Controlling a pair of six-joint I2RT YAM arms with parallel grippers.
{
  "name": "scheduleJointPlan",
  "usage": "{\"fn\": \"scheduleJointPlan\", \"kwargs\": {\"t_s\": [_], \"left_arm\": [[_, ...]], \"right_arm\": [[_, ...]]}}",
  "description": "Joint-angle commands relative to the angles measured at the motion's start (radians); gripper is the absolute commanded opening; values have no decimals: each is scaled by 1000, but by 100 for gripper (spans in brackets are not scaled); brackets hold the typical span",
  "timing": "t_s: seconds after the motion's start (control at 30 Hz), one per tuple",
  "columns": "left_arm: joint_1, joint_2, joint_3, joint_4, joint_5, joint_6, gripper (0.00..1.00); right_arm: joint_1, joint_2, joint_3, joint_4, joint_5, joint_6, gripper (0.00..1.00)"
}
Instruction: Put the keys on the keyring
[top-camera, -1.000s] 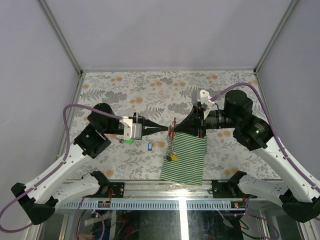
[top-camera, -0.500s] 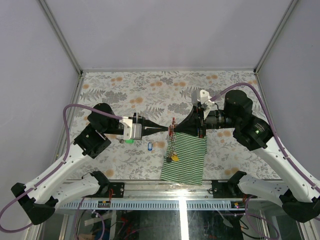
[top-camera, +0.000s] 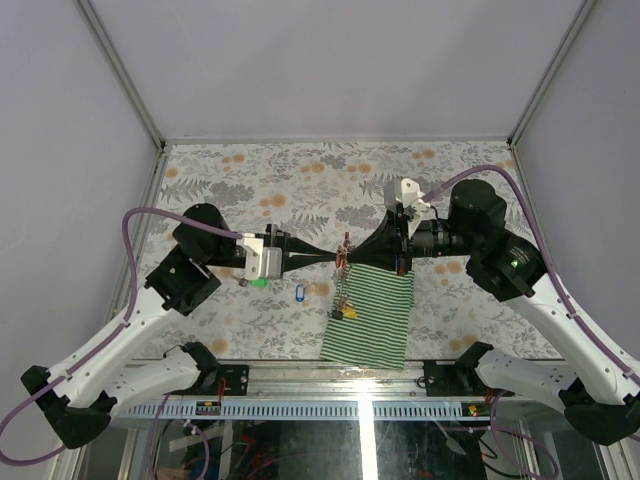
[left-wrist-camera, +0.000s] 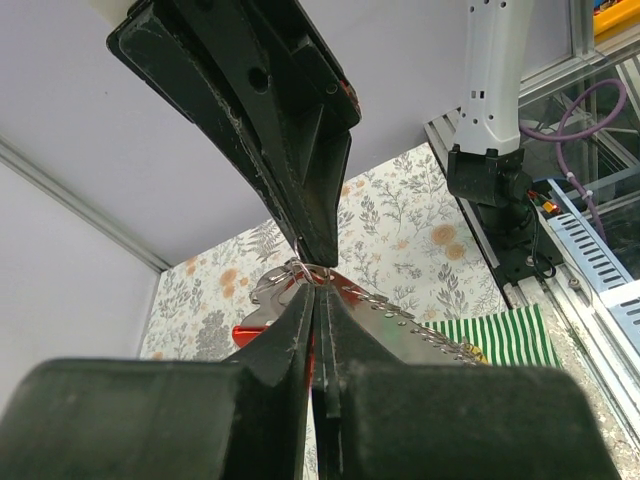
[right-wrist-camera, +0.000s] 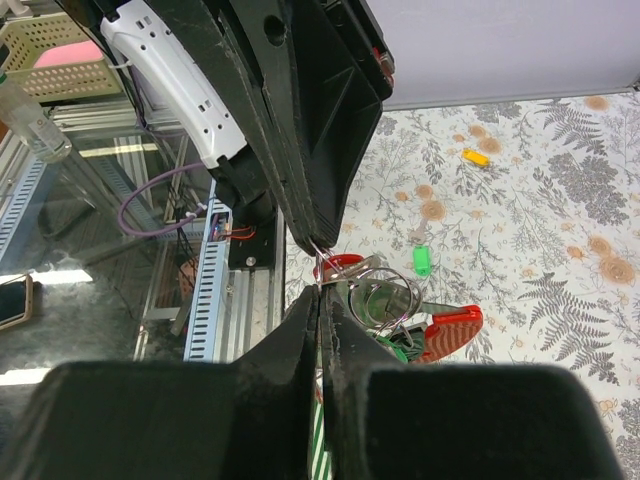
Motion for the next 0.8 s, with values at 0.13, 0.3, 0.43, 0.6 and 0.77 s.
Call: {"fn": "scheduleJointPlan", "kwargs": {"t_s": [0.13, 0.3, 0.43, 0.6, 0.77], "left_arm": [[-5, 11, 41, -43, 46, 48, 0], [-4, 17, 52, -72, 43, 60, 0], [-4, 25, 70, -118, 33, 96, 0], [-4, 41, 112, -217, 28, 167, 0], [-3, 61, 164, -326, 39, 248, 0]], "right_arm": [[8, -32, 1, 112, 4, 26, 0], [8, -29, 1, 112, -23, 27, 0], [8, -28, -4, 107, -68, 22, 0], [8, -22, 6, 70, -80, -2, 0], [9, -16, 19, 30, -77, -28, 0]]}}
